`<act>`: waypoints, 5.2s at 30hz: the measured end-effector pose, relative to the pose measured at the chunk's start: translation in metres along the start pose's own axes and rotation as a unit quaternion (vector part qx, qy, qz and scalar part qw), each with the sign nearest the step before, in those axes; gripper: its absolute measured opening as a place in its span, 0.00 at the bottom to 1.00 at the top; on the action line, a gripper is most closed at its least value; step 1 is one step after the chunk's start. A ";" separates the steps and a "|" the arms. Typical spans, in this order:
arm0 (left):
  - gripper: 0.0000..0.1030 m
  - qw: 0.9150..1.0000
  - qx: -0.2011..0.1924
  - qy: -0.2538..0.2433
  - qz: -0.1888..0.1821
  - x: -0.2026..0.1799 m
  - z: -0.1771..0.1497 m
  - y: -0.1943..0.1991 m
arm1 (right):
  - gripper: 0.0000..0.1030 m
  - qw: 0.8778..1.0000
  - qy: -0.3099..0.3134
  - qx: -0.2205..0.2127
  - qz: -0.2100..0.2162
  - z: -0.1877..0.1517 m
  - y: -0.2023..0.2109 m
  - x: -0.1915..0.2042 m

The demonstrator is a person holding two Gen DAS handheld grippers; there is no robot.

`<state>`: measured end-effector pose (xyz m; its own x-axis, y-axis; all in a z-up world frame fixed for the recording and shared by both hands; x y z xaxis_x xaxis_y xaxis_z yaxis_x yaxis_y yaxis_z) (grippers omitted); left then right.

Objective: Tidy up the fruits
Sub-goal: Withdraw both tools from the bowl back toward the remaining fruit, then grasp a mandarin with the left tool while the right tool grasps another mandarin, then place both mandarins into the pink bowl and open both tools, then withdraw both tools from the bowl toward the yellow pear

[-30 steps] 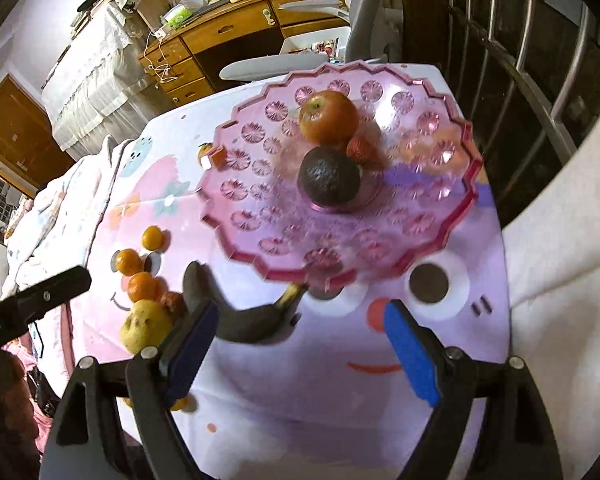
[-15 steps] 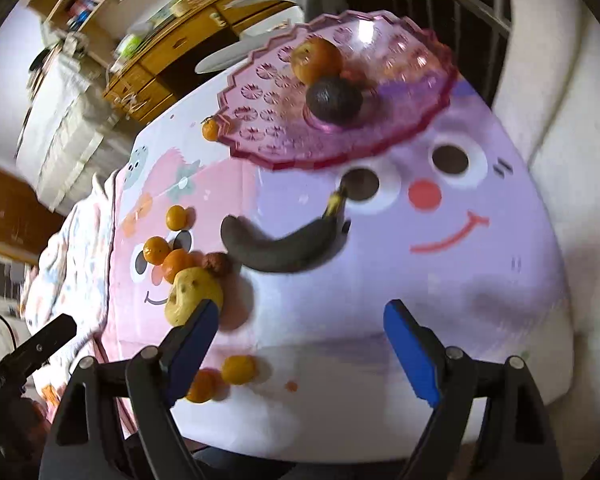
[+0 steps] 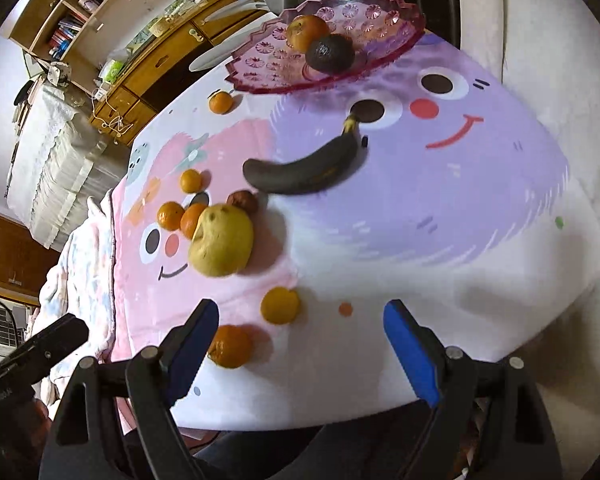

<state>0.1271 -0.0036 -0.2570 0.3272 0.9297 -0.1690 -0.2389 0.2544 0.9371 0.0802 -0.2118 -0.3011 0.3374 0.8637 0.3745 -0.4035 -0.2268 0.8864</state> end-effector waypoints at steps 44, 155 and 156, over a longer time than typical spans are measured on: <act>0.54 0.981 0.094 -0.123 -0.118 -0.040 -0.040 -0.118 | 0.47 0.964 0.238 -0.083 -0.086 -0.034 -0.076 0.029; 0.76 0.978 -0.067 0.197 -0.006 0.037 0.071 -0.008 | 0.63 0.982 -0.002 0.160 0.097 0.084 -0.051 0.028; 0.76 0.979 -0.066 0.195 -0.005 0.044 0.069 -0.007 | 0.63 0.982 -0.005 0.163 0.096 0.081 -0.053 0.031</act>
<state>0.2061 0.0171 -0.2494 -0.0369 0.9511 -0.3066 -0.3624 0.2732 0.8911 0.1807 -0.2097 -0.3145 0.2909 0.7862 0.5453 -0.1685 -0.5189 0.8381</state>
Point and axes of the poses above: each gripper's, at about its wrist camera, not at the fingertips, and y roughly against the way its jaws point, x to its left, z to its top, the point moved 10 cm from there along -y, roughly the way its jaws point, and after that the axes turned 1 degree about -y, right-handed, at the moved point
